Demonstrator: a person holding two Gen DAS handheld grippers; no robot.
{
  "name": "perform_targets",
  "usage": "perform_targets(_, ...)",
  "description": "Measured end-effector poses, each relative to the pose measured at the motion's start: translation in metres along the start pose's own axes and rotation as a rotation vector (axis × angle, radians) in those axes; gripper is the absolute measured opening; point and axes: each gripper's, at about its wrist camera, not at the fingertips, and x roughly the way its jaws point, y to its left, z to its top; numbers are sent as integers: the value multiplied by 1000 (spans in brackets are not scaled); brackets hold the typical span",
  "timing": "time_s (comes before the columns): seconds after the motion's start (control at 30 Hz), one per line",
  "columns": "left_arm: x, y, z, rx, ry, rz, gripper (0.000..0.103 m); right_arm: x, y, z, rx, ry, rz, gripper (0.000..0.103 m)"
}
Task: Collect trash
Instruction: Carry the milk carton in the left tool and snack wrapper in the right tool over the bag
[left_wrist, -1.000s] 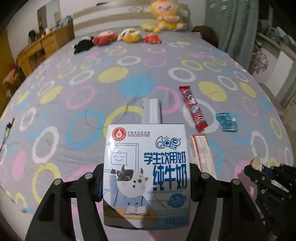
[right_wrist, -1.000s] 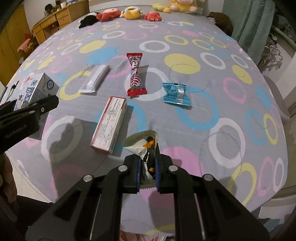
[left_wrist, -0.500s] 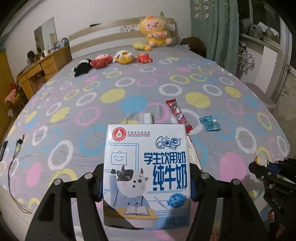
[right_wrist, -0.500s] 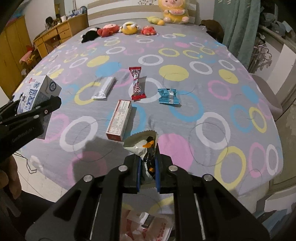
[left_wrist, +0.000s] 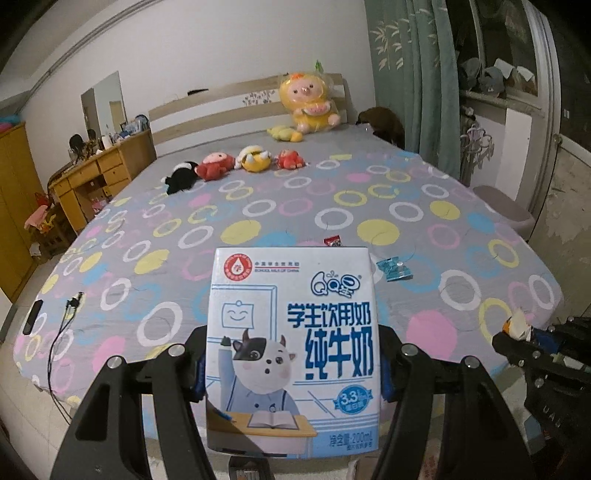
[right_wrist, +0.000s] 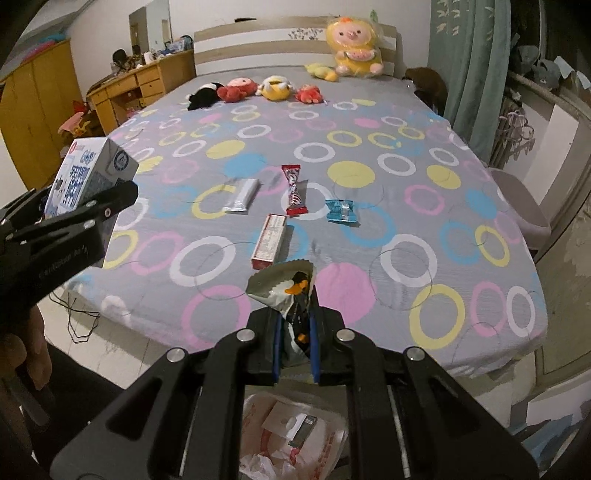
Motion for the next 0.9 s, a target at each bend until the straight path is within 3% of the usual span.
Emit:
perform_targets(0.5, -86, -17, -11, 38, -33, 3, 63, -82, 3, -53, 33, -52, 31, 11)
perform_targets(0.67, -98, -28, -22, 51, -3, -18, 63, -96, 2, -73, 56, -60, 36, 11)
perform_targets(0.9, -96, -44, -62, 64, 98, -64, 63, -101, 3, -106, 90, -38, 33, 11)
